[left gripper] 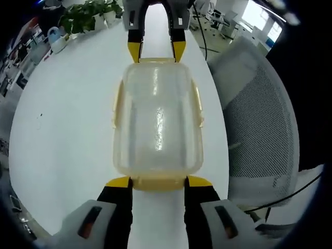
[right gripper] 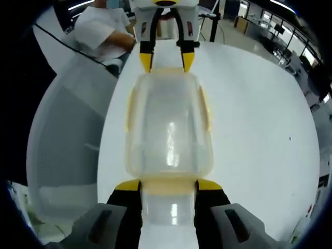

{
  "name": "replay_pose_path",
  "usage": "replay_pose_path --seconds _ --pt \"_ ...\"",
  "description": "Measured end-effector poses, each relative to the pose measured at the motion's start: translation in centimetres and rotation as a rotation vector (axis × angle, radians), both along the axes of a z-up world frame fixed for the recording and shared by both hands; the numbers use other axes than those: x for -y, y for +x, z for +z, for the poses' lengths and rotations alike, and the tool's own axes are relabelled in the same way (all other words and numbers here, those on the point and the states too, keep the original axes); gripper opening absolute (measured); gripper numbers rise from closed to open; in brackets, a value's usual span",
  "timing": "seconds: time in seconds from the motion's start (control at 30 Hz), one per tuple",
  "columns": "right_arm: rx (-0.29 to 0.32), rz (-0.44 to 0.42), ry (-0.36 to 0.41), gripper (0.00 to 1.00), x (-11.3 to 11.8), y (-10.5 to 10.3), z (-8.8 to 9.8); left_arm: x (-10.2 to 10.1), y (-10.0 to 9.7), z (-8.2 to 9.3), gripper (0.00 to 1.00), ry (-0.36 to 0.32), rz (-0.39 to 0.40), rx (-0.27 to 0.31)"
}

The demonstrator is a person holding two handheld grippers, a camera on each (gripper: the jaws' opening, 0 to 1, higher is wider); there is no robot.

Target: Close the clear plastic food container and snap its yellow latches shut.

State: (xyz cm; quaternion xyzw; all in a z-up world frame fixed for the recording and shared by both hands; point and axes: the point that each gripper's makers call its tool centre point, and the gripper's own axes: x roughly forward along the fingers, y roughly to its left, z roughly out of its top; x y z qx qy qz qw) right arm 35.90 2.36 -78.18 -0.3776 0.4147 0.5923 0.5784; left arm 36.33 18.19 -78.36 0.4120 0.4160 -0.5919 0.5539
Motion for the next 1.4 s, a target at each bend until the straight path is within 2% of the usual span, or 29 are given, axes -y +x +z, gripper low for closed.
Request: replay_pose_path --seconds 0.53,1.1,1.4 --pt "-0.008 -0.011 0.008 0.37 2.9 0.0 -0.2 2.9 0.0 -0.3 0.37 0.020 0.007 0.001" --pt "0.008 -0.005 -0.011 0.37 6.4 -0.1 -0.6 6.4 -0.2 -0.5 0.37 0.011 0.006 -0.013" --pt "-0.002 -0.009 -0.018 0.37 8.1 -0.2 -0.9 8.2 -0.3 -0.9 0.37 0.003 -0.002 -0.021"
